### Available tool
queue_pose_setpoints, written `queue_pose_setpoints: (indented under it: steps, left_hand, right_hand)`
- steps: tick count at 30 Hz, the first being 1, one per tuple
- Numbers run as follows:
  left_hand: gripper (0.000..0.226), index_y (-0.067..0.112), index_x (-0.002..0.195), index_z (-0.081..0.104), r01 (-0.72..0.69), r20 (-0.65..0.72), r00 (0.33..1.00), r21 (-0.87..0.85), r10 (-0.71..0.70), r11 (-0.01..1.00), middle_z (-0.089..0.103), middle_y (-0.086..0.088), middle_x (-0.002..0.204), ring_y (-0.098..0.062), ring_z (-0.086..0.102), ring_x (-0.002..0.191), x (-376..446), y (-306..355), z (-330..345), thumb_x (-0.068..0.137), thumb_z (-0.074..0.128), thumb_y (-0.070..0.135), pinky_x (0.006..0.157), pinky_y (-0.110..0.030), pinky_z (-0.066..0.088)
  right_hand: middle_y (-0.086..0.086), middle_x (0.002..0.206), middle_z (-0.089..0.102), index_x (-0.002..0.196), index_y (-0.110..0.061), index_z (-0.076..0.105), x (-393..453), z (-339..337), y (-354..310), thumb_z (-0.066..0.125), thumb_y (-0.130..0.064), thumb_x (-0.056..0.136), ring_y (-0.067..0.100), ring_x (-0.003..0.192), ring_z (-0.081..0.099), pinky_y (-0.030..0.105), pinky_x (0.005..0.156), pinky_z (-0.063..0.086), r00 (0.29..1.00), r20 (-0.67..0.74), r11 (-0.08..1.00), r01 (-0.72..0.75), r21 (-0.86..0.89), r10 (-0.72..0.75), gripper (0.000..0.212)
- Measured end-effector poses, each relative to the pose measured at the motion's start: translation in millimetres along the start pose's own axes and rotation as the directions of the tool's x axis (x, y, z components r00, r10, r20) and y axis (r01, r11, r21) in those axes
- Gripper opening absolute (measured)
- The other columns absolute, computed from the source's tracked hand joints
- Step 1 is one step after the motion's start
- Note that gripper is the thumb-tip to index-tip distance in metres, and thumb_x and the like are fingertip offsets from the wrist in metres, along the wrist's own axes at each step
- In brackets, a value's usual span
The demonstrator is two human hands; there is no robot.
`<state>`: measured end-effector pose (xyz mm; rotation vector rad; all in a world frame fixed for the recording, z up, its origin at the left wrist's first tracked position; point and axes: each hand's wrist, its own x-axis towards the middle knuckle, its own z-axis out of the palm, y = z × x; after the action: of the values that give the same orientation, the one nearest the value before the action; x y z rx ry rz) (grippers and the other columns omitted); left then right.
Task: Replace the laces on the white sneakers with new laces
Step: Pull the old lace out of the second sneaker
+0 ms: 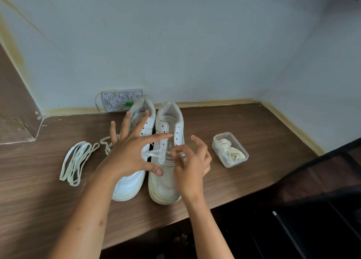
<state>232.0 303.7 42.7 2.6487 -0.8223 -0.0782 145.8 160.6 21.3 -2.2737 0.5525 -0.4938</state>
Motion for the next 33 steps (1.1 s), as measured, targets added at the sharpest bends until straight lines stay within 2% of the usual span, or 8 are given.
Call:
queue_pose_setpoints:
  steps: [6,10,14,17,23,28,30,33]
  left_hand:
    - [0.086,0.089,0.112,0.016,-0.01,0.004,1.0,-0.024,0.01,1.0,-0.041,0.023,0.147,-0.017,-0.049,0.133,-0.1,-2.1,0.1,0.041,0.064,0.087,0.093,-0.042,-0.042]
    - [0.088,0.088,0.114,0.017,0.003,0.005,1.0,-0.024,-0.002,1.0,-0.04,0.022,0.149,-0.017,-0.049,0.133,-0.2,-1.5,-0.1,0.04,0.064,0.087,0.097,-0.046,-0.04]
    - [0.089,0.084,0.119,0.021,0.007,-0.013,1.0,-0.022,-0.007,1.0,-0.036,0.019,0.154,-0.017,-0.048,0.134,-1.3,0.2,-0.4,0.039,0.061,0.087,0.104,-0.052,-0.033]
    - [0.087,0.085,0.117,0.02,0.002,-0.016,1.0,-0.015,-0.002,1.0,-0.035,0.019,0.154,-0.017,-0.047,0.135,-1.6,0.0,-1.1,0.04,0.06,0.087,0.104,-0.051,-0.034]
    - [0.093,0.086,0.119,0.018,-0.006,-0.021,1.0,-0.043,0.005,0.999,-0.036,0.02,0.153,-0.017,-0.047,0.135,-1.8,-2.8,0.9,0.036,0.057,0.094,0.104,-0.052,-0.033]
    - [0.088,0.085,0.118,0.02,0.003,-0.013,1.0,-0.031,-0.003,1.0,-0.038,0.021,0.149,-0.018,-0.047,0.135,-1.4,-2.7,1.2,0.04,0.062,0.088,0.104,-0.053,-0.032]
    - [0.088,0.085,0.117,0.02,0.005,-0.012,1.0,-0.028,-0.005,1.0,-0.037,0.02,0.151,-0.018,-0.046,0.136,-1.2,-2.0,0.8,0.042,0.065,0.085,0.105,-0.054,-0.031]
    - [0.087,0.085,0.116,0.021,0.005,-0.013,1.0,-0.045,-0.006,0.999,-0.035,0.021,0.151,-0.017,-0.045,0.137,-1.6,-1.9,0.2,0.042,0.067,0.084,0.105,-0.054,-0.031]
  right_hand:
    - [-0.01,0.122,0.027,0.087,-0.025,0.055,12.8,-22.7,8.5,0.047,-0.017,0.102,0.014,0.112,0.024,0.051,0.113,0.027,0.909,-0.078,0.84,-0.342,0.421,0.409,0.019]
    - [-0.007,0.137,0.025,0.101,-0.029,0.056,7.9,-17.5,7.5,0.055,-0.009,0.096,0.012,0.121,0.024,0.046,0.111,0.023,0.972,-0.204,0.964,-0.065,0.258,0.12,0.021]
    - [-0.005,0.158,0.005,0.117,-0.04,0.06,2.5,-3.7,4.4,0.057,-0.031,0.098,0.018,0.142,0.006,0.043,0.111,0.014,0.983,0.023,0.981,0.185,-0.055,-0.184,0.021]
    - [-0.005,0.159,0.004,0.113,-0.039,0.063,-1.4,6.7,4.4,0.054,-0.032,0.099,0.015,0.143,-0.001,0.045,0.116,0.008,0.983,0.095,0.984,0.166,-0.064,-0.159,0.018]
    - [-0.014,0.143,0.03,0.079,-0.054,0.059,6.6,-9.2,-1.7,0.067,-0.023,0.091,0.013,0.13,0.022,0.051,0.114,0.019,0.989,-0.131,0.973,-0.043,0.229,0.075,0.034]
    - [-0.013,0.124,0.035,0.083,-0.036,0.06,14.5,-26.7,6.9,0.058,-0.023,0.096,0.01,0.115,0.028,0.055,0.111,0.029,0.819,-0.362,0.827,-0.221,0.517,0.445,0.018]
    - [-0.011,0.121,0.033,0.087,-0.037,0.059,11.7,-23.8,5.8,0.06,-0.02,0.095,0.01,0.112,0.032,0.054,0.109,0.033,0.795,-0.407,0.822,-0.19,0.536,0.449,0.019]
    - [-0.008,0.128,0.032,0.1,-0.036,0.063,6.9,-16.9,4.4,0.065,-0.015,0.091,0.003,0.115,0.034,0.049,0.106,0.036,0.897,-0.387,0.911,-0.041,0.41,0.215,0.023]
